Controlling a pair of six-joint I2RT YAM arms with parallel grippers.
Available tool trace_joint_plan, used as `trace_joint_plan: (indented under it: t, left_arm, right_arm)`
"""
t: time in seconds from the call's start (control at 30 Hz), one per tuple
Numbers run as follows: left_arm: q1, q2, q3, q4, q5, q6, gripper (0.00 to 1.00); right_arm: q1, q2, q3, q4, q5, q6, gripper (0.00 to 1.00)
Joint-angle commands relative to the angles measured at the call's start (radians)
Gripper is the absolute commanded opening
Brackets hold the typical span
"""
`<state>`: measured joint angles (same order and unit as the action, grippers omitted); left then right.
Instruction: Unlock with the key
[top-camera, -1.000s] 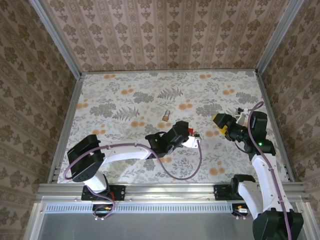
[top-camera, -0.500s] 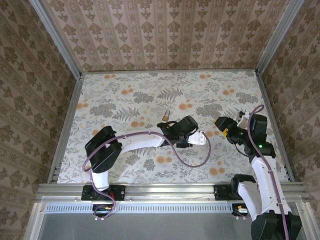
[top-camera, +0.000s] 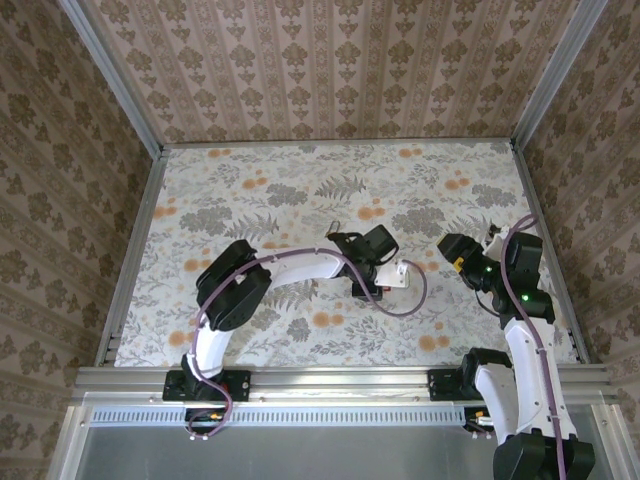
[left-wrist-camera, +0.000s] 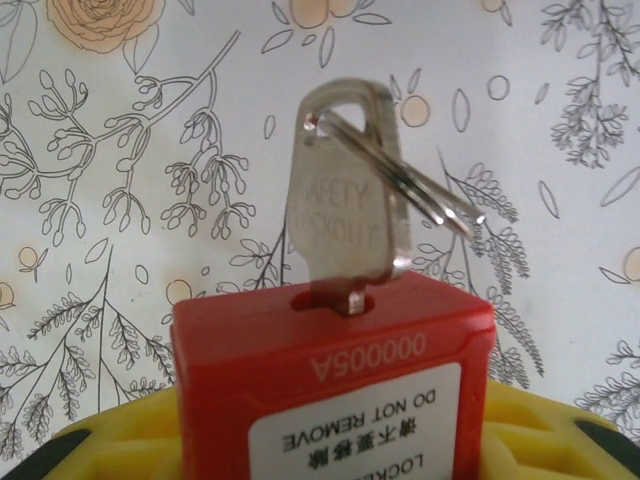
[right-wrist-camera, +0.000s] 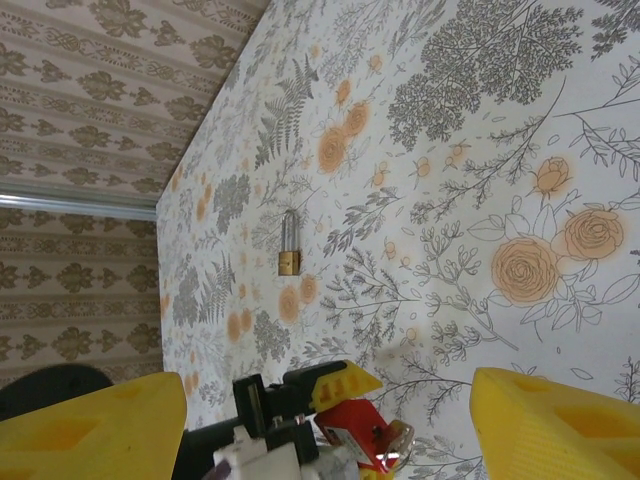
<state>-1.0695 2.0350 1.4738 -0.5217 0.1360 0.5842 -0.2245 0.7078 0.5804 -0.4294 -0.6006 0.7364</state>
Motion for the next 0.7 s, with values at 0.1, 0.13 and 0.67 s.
trace_joint_plan:
  t: [0.1,0.13,0.67]
  left_arm:
    - [0.041,0.093,0.164,-0.196,0.122,-0.006,0.33]
    - [0.044,0.113,0.193,-0.227,0.13,-0.003,0.33]
    - [0.057,0.248,0.335,-0.389,0.113,0.015,0.36]
  right_arm:
    - [-0.008,-0.005,-0.011,0.007,0.008,0.005,0.76]
    - [-0.008,-0.004,-0.013,0.012,0.004,0.007,0.76]
    - [-0.009,0.007,-0.027,0.079,-0.03,0.037,0.76]
